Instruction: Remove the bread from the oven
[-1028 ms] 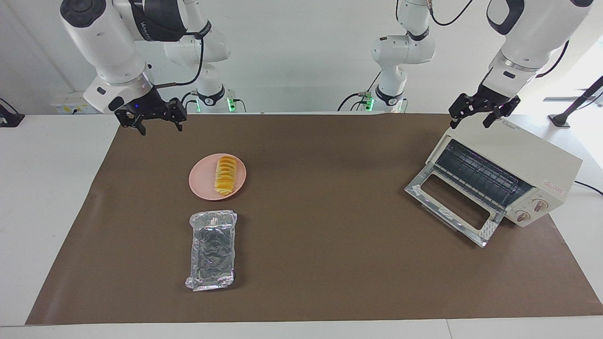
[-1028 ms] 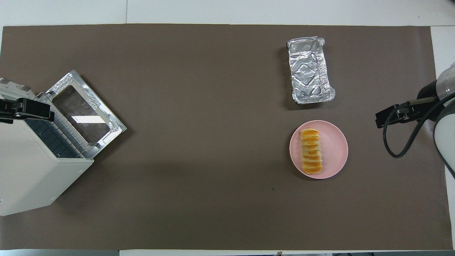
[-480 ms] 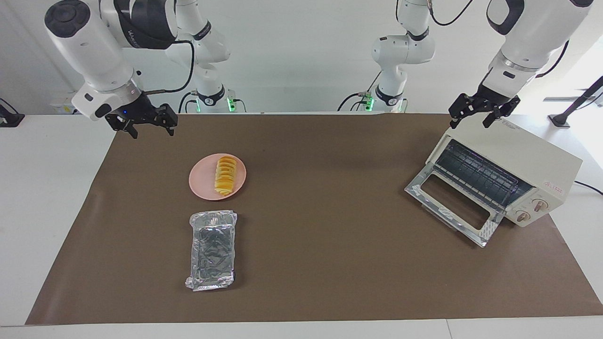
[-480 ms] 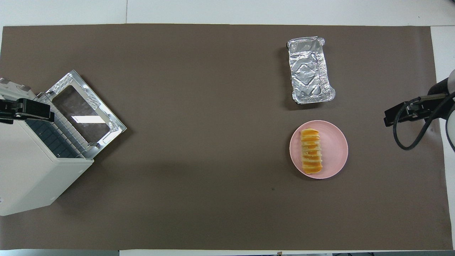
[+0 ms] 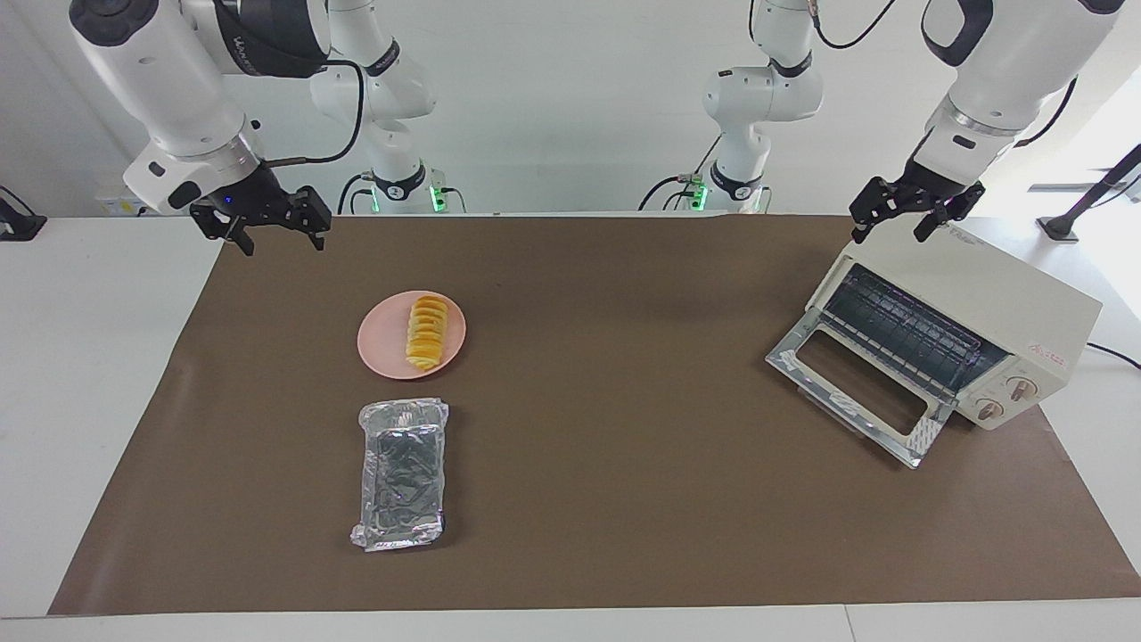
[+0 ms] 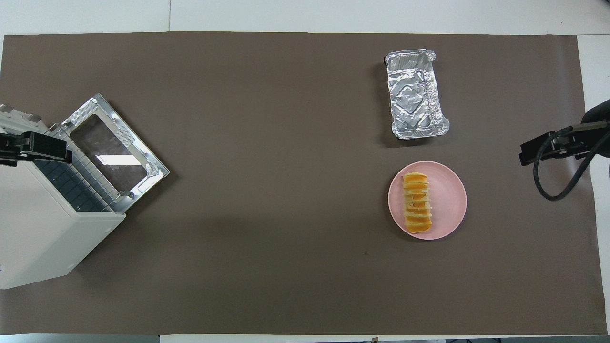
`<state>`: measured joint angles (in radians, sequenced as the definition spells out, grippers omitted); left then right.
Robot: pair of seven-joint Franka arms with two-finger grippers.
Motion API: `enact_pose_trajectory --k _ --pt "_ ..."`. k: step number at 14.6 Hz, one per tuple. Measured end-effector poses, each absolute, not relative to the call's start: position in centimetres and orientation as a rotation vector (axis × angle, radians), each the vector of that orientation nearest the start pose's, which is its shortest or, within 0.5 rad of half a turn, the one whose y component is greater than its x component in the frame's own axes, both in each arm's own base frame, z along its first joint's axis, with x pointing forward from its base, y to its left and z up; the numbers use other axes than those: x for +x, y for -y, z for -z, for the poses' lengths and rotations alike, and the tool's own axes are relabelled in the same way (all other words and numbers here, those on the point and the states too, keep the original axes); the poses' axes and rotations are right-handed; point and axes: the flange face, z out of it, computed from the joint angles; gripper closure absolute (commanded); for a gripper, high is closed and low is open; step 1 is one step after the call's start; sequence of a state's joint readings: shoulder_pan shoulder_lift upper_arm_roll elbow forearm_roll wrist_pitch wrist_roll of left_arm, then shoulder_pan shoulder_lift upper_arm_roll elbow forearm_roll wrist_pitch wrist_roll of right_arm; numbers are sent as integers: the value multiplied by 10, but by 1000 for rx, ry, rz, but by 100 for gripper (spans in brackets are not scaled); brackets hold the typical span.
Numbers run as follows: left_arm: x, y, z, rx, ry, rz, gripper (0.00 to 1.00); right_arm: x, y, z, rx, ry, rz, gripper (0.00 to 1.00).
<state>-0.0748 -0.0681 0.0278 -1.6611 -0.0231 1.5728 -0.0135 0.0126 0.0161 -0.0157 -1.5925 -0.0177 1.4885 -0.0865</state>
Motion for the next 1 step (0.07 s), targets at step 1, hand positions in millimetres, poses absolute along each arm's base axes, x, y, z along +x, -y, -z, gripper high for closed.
enact_pose_trajectory --k 1 --pt "532 27 -619 -3165 -52 -33 0 549 2 -599 -3146 134 -190 0"
